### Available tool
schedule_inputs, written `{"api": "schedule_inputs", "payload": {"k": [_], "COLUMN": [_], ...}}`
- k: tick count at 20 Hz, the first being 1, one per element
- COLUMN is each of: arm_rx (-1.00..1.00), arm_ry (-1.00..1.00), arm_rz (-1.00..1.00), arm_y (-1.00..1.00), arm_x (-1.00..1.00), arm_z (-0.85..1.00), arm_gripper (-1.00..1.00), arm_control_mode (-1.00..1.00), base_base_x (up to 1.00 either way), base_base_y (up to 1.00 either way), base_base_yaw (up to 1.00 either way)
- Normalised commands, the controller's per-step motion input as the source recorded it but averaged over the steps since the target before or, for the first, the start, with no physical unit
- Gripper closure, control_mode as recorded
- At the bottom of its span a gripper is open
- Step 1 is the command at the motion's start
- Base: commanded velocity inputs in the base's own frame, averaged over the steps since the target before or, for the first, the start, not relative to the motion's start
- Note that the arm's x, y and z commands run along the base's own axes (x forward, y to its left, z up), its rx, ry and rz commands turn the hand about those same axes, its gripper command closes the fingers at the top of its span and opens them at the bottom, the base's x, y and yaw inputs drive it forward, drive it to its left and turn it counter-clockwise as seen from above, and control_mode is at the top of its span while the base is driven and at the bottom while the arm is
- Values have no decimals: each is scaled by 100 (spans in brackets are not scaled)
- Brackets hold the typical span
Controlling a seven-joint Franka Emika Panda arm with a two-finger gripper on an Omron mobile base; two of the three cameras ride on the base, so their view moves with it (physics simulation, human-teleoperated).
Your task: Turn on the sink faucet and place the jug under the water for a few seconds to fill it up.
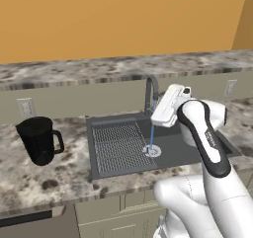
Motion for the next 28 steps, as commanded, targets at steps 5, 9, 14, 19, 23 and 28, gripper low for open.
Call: {"api": "schedule_inputs", "payload": {"k": [5,9,14,19,23,28], "arm_rx": [-2,0,0,0,0,0], "arm_ry": [19,21,20,16,11,2], "arm_rz": [30,29,24,19,9,2], "arm_y": [100,100,100,90,49,18], "arm_x": [-14,0,0,0,0,0], "arm_z": [-22,-57,-63,-47,-22,-9], "arm_gripper": [-100,-100,-100,-100,-100,-100], "arm_control_mode": [-100,-100,-100,-100,-100,-100], "base_base_x": [0,0,0,0,0,0], "base_base_y": [0,0,0,0,0,0], "base_base_yaw": [0,0,0,0,0,0]}}
